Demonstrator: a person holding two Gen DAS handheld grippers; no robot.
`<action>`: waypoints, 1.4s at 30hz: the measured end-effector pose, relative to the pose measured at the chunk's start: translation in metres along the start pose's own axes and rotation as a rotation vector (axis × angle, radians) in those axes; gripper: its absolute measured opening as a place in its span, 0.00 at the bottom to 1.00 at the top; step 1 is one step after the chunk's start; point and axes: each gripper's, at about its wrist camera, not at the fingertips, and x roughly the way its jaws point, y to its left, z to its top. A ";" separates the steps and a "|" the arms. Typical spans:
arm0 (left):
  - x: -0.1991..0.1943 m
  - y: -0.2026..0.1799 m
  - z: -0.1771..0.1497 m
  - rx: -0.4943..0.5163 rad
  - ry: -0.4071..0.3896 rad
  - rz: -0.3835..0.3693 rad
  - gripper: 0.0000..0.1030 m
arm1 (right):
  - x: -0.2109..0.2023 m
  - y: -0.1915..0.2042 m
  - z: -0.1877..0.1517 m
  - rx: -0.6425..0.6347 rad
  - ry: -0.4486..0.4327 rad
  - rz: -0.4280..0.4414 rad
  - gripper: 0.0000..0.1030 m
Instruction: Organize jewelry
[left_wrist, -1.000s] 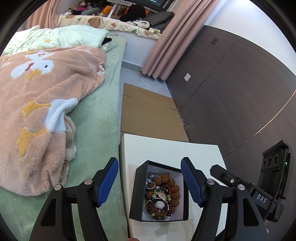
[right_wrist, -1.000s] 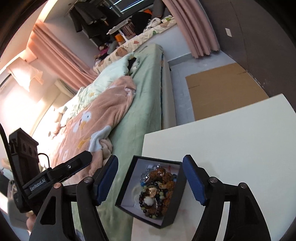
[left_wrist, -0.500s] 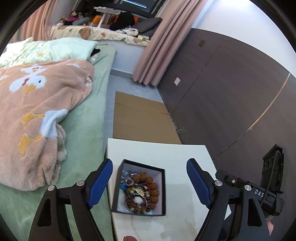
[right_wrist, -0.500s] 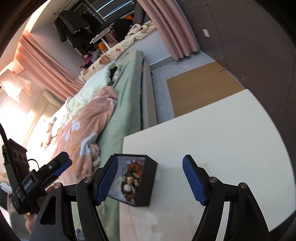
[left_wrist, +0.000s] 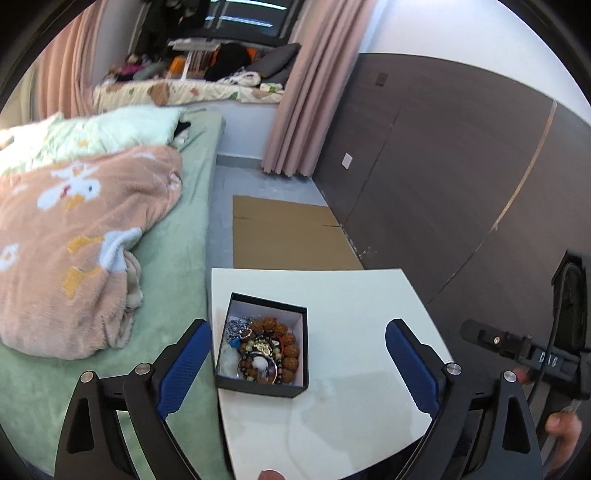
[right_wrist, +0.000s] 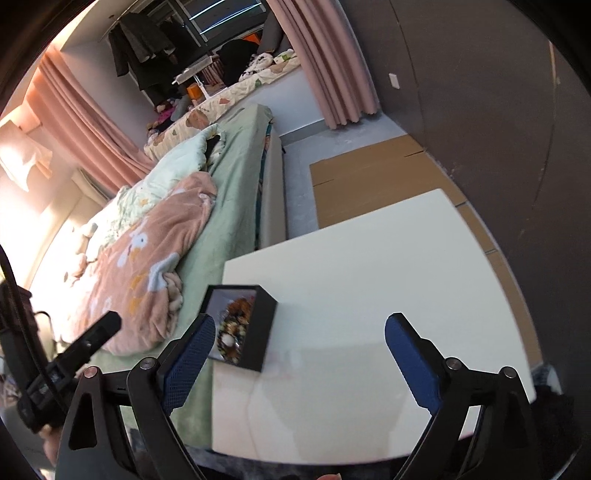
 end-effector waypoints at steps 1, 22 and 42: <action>-0.004 -0.005 -0.004 0.019 -0.004 0.007 0.93 | -0.006 -0.001 -0.003 -0.007 -0.011 -0.004 0.92; -0.083 -0.047 -0.069 0.174 -0.084 0.072 0.93 | -0.077 -0.006 -0.068 -0.135 -0.058 -0.057 1.00; -0.078 -0.019 -0.096 0.172 -0.109 0.114 0.93 | -0.078 -0.019 -0.099 -0.124 -0.080 -0.067 1.00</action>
